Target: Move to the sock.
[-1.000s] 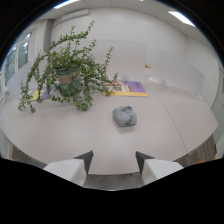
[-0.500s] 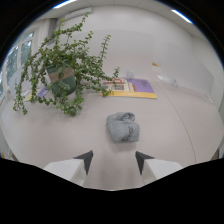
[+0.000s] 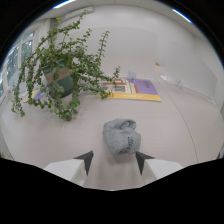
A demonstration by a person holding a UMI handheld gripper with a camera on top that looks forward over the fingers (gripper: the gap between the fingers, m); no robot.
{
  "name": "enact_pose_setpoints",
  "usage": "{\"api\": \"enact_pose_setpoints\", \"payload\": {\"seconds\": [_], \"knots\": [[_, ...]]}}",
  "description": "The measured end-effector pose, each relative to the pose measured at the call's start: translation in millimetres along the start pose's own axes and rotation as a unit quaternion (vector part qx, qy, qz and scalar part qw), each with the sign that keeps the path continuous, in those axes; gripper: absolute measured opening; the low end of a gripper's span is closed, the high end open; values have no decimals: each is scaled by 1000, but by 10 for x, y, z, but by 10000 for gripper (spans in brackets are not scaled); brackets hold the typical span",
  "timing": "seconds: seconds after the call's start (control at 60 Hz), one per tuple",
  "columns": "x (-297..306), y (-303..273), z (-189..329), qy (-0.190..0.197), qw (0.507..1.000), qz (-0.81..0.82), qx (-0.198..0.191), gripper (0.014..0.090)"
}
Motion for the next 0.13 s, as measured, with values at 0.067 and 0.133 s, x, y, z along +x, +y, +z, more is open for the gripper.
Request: {"api": "enact_pose_setpoints", "payload": {"seconds": [0.067, 0.133], "knots": [[-6, -8, 4, 0, 1000, 1, 1, 843], [-14, -22, 3, -1, 1000, 3, 2, 844]]}}
